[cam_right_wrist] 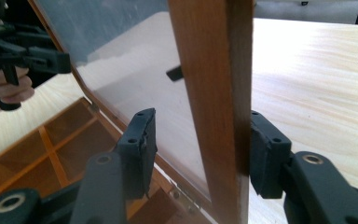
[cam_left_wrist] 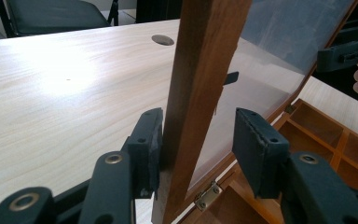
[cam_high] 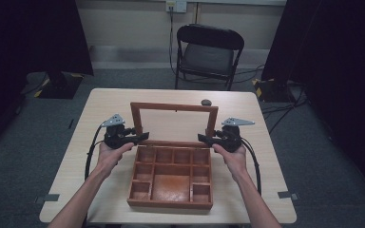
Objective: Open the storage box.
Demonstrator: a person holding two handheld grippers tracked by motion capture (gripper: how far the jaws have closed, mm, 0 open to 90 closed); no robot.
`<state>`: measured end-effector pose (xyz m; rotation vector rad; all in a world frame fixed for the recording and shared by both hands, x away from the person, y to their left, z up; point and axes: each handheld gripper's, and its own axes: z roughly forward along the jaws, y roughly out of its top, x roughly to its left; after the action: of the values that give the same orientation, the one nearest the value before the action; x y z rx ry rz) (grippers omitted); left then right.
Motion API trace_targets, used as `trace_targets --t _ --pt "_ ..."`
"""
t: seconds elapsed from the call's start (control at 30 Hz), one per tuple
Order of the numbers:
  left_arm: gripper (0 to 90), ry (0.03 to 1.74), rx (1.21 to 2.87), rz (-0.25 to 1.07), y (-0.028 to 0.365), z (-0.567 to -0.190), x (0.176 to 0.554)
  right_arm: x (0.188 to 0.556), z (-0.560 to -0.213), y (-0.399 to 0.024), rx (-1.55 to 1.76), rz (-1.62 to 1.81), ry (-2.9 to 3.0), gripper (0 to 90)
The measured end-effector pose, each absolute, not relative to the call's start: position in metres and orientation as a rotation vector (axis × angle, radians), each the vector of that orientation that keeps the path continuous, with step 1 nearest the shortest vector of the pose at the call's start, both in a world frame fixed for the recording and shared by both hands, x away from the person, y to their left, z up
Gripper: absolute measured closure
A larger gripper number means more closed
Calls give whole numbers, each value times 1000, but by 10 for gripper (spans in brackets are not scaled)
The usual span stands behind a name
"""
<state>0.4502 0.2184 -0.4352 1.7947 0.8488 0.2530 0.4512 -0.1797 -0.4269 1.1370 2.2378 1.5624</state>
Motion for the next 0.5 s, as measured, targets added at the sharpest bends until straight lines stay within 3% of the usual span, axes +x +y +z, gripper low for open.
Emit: trace_targets --t 0.5 --pt "565 906 1811 257 220 -448 456 462 -435 -181 1185 1585 2180 547"
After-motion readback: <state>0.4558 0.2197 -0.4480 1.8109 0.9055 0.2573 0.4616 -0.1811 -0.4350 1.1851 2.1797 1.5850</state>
